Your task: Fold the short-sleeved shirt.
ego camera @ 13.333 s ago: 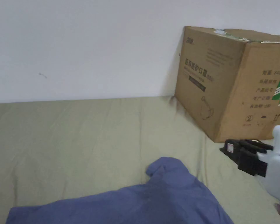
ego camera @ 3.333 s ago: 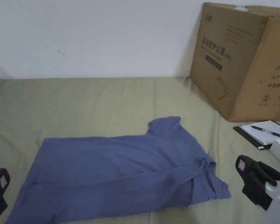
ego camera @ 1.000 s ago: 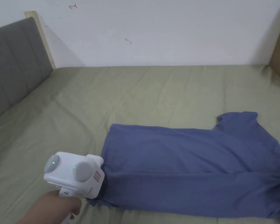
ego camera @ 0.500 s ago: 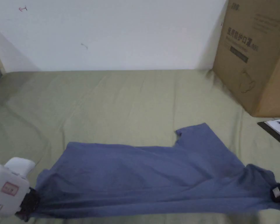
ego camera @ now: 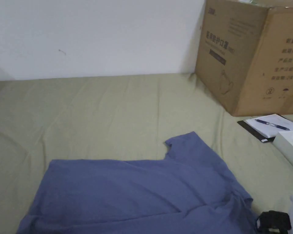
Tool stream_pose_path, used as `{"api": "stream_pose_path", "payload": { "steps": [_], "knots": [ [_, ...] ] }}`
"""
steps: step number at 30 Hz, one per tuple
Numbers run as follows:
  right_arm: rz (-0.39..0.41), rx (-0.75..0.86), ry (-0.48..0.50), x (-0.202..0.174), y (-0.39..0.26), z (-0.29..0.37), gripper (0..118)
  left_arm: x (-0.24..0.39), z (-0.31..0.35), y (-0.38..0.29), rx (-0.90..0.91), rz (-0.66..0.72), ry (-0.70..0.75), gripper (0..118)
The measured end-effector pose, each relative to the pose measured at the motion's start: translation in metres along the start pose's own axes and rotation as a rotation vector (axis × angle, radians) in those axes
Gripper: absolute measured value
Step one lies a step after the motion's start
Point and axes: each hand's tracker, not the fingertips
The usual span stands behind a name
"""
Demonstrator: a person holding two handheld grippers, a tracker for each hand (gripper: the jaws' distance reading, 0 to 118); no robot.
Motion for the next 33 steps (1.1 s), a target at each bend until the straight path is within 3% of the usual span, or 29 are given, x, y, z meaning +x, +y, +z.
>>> {"api": "stream_pose_path", "payload": {
  "steps": [3, 4, 9, 10, 12, 13, 14, 15, 17, 19, 22, 24, 26, 28, 30, 33],
  "knots": [
    [0.056, 0.131, -0.09, 0.004, 0.007, 0.034, 109, -0.003, 0.04, 0.014, 0.131, 0.044, -0.037, 118],
    [0.058, 0.187, -0.08, 0.001, 0.007, 0.05, 109, -0.001, 0.055, 0.017, 0.176, 0.059, -0.088, 118],
    [0.127, 0.468, 0.152, -0.055, -0.013, 0.137, 108, 0.029, 0.119, 0.023, 0.331, 0.047, -0.35, 118],
    [0.144, 0.571, 0.236, -0.071, -0.024, 0.153, 102, 0.038, 0.131, 0.019, 0.409, 0.036, -0.391, 114],
    [0.186, 0.752, 0.347, -0.1, -0.047, 0.173, 54, 0.053, 0.146, 0.005, 0.547, 0.013, -0.431, 76],
    [0.204, 0.851, 0.355, -0.115, -0.06, 0.18, 25, 0.062, 0.151, -0.002, 0.605, 0.009, -0.43, 47],
    [0.214, 0.939, 0.328, -0.124, -0.07, 0.179, 0, 0.07, 0.155, -0.008, 0.648, 0.007, -0.419, 6],
    [0.224, 1.031, 0.304, -0.135, -0.082, 0.182, 0, 0.074, 0.153, -0.015, 0.687, 0.001, -0.408, 0],
    [0.209, 1.095, 0.363, -0.145, -0.095, 0.18, 0, 0.082, 0.156, -0.026, 0.756, 0.005, -0.391, 0],
    [0.194, 1.035, 0.432, -0.154, -0.093, 0.176, 0, 0.084, 0.154, -0.018, 0.791, 0.008, -0.356, 0],
    [0.286, 0.955, 0.362, -0.163, -0.08, 0.172, 0, 0.08, 0.159, 0.027, 0.793, 0.019, -0.351, 0],
    [0.316, 0.974, 0.342, -0.163, -0.076, 0.171, 0, 0.078, 0.142, 0.088, 0.622, -0.036, -0.282, 0],
    [0.344, 0.952, 0.356, -0.165, -0.067, 0.168, 0, 0.077, 0.102, 0.153, 0.299, -0.113, -0.171, 0],
    [0.4, 0.897, 0.357, -0.168, -0.053, 0.154, 0, 0.074, 0.047, 0.204, 0.054, -0.156, -0.196, 0],
    [0.415, 0.821, 0.326, -0.174, -0.04, 0.137, 0, 0.067, -0.002, 0.23, -0.053, -0.15, -0.23, 0],
    [0.375, 0.719, 0.336, -0.175, -0.025, 0.108, 0, 0.06, -0.064, 0.251, -0.126, -0.122, -0.212, 0]
  ]
}}
